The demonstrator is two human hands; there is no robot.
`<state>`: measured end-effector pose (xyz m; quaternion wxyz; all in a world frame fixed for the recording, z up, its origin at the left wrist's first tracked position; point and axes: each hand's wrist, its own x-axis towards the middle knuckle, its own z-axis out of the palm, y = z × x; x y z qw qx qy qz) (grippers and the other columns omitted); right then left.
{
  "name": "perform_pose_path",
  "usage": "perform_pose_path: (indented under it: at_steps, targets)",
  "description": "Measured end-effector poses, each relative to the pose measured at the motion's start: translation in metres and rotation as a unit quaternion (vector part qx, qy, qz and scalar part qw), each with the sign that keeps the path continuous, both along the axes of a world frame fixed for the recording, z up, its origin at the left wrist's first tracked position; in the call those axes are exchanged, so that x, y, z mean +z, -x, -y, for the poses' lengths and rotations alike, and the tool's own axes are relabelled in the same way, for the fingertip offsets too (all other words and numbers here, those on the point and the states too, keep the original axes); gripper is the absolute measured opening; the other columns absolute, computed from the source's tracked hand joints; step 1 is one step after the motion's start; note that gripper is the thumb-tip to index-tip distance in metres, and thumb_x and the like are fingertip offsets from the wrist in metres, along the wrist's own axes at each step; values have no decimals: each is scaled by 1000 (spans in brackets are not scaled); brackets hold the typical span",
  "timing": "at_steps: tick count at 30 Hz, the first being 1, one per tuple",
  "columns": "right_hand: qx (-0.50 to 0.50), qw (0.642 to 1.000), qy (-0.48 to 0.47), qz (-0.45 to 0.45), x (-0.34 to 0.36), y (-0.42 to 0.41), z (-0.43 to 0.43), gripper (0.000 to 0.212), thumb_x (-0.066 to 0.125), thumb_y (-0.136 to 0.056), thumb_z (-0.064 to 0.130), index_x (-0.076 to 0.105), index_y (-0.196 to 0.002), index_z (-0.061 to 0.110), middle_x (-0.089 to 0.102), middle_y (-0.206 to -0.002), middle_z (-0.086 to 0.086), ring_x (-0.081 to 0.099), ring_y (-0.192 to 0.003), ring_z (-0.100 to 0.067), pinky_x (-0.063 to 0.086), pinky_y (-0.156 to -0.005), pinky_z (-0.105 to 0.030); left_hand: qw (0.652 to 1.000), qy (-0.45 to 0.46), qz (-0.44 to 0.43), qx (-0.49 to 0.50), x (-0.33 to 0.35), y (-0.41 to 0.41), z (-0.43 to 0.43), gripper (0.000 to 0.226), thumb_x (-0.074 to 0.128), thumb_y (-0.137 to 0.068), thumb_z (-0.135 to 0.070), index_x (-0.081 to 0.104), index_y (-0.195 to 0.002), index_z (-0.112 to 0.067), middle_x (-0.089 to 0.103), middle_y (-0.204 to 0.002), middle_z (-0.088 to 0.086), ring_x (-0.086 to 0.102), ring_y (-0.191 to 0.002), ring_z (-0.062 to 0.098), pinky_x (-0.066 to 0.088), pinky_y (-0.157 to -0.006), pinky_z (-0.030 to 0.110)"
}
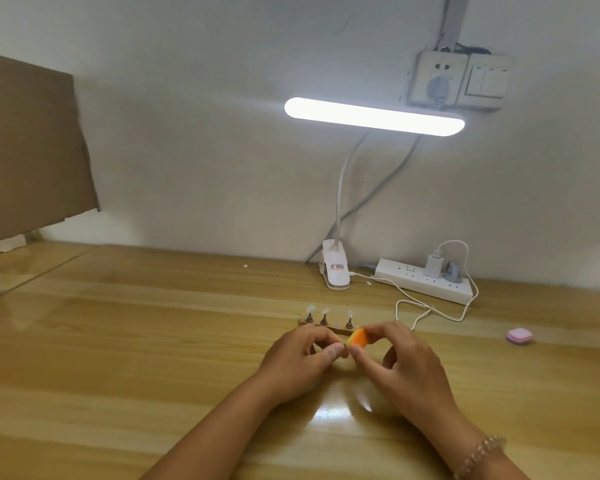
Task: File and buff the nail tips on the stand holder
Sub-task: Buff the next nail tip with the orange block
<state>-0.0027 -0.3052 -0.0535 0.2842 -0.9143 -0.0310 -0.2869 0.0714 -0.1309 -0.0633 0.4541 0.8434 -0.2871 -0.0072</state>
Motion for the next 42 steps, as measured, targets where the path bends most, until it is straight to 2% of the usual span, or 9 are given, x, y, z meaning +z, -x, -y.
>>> perform_pose_path:
  at_steps: [5, 9, 12, 19, 24, 30, 33, 37, 42]
  targets:
    - [49, 998, 34, -18, 0, 7, -6, 33, 65, -76, 60, 63, -98, 35, 59, -96, 22, 56, -59, -7, 49, -65, -27, 1000, 5, 4, -8, -1, -2, -1, 14, 61, -97, -28, 69, -89, -36, 60, -91, -16, 54, -79, 10, 48, -80, 35]
    - [-19, 1000, 15, -5, 0, 0, 2, 27, 72, -79, 46, 64, -101, 33, 60, -96, 20, 52, -68, -3, 47, -68, -28, 1000, 14, 5, -16, -4, -2, -1, 12, 63, -96, -33, 70, -87, -39, 62, -89, -19, 46, -68, 2, 43, -73, 31]
    - [37, 999, 23, -19, -1, 5, -4, 30, 70, -77, 50, 64, -102, 34, 59, -97, 22, 54, -60, -4, 49, -68, -31, 999, 25, 8, -27, -5, -2, -1, 12, 60, -93, -36, 67, -84, -40, 63, -83, -23, 46, -64, 0, 43, -69, 30]
    - [56, 997, -50, -25, -3, 1, 0, 32, 73, -74, 55, 66, -97, 34, 64, -93, 21, 58, -60, -10, 48, -86, -40, 1000, 14, 25, -10, -7, -1, 0, 11, 59, -96, -35, 65, -87, -37, 64, -82, -24, 51, -65, -1, 45, -70, 30]
    - [-10, 992, -127, 25, 0, -3, 8, 23, 78, -77, 37, 65, -95, 32, 65, -89, 13, 58, -62, -12, 55, -62, -45, 1000, 5, 30, 7, -7, 0, 1, 11, 56, -98, -31, 63, -93, -38, 66, -90, -27, 54, -68, -3, 48, -75, 30]
    - [73, 997, -13, -16, -1, 6, -7, 34, 74, -74, 50, 63, -103, 37, 63, -98, 23, 60, -63, -9, 52, -68, -33, 999, -29, 42, -1, -6, 1, 1, 11, 55, -97, -31, 57, -97, -42, 61, -90, -28, 52, -64, -3, 43, -68, 28]
    - [12, 1000, -17, -8, -1, 0, -2, 31, 76, -75, 49, 64, -100, 36, 63, -92, 25, 58, -63, -8, 51, -78, -37, 998, -39, 42, -2, -6, 1, 0, 12, 54, -98, -32, 56, -97, -44, 62, -90, -28, 53, -67, -7, 43, -67, 26]
    - [59, 998, 14, -11, -1, 7, -7, 37, 69, -74, 60, 65, -103, 37, 62, -96, 25, 58, -61, -7, 51, -71, -30, 999, -39, 36, -8, -7, 0, 0, 12, 53, -98, -31, 59, -101, -40, 64, -94, -26, 52, -66, -4, 43, -68, 28]
    - [21, 1000, -15, -18, -1, 1, -1, 32, 74, -76, 51, 65, -101, 35, 64, -92, 25, 57, -63, -9, 51, -74, -33, 1000, -11, 24, -11, -7, 0, 0, 18, 54, -98, -31, 58, -88, -45, 62, -83, -31, 50, -66, 0, 45, -71, 29]
